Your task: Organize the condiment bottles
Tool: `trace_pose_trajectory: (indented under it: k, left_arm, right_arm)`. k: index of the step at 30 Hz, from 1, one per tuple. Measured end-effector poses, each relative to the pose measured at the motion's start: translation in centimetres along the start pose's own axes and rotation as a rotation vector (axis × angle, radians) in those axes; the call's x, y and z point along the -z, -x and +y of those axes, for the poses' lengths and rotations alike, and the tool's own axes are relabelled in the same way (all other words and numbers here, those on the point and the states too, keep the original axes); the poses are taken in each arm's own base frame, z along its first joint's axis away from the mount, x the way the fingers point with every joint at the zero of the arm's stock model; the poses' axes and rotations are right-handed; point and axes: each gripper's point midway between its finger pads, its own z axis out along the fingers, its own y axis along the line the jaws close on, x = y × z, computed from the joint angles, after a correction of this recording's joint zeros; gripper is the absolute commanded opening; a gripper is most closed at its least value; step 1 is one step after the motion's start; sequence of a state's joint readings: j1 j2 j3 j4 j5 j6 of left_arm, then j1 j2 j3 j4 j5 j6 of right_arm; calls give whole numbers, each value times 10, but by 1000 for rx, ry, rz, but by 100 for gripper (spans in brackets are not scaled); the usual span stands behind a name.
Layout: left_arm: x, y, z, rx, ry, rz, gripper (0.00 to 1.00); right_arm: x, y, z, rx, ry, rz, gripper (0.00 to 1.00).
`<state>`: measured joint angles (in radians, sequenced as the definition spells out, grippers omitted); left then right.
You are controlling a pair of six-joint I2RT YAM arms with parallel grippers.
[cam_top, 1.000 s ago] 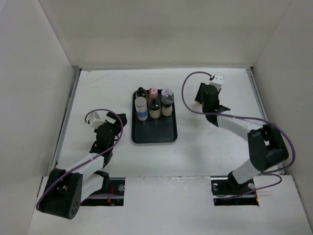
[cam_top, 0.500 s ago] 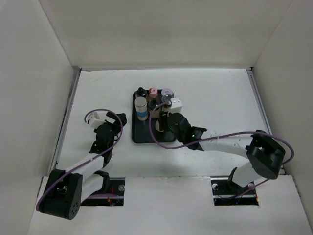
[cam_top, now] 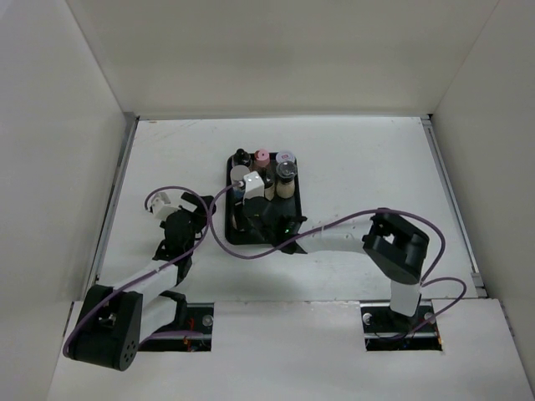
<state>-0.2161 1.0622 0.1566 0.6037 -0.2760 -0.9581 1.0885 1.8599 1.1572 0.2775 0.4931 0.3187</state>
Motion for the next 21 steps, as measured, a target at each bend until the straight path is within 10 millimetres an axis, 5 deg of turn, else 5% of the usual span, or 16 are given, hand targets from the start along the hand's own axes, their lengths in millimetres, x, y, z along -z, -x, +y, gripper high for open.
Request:
trace_pose_trajectory:
  k: [8, 13, 17, 21]
  left_arm:
    - [0, -3, 9, -8, 35, 16, 100]
    - [1, 2, 8, -4, 33, 1, 100]
    - [1, 3, 8, -6, 42, 0, 100]
    - [-2, 3, 10, -10, 64, 9, 100]
  right_arm:
    - [-8, -5, 14, 33, 20, 6, 89]
    - [5, 5, 11, 34, 29, -9, 97]
    - [46, 47, -1, 2, 56, -104, 94]
    - [92, 101, -40, -112, 44, -281, 64]
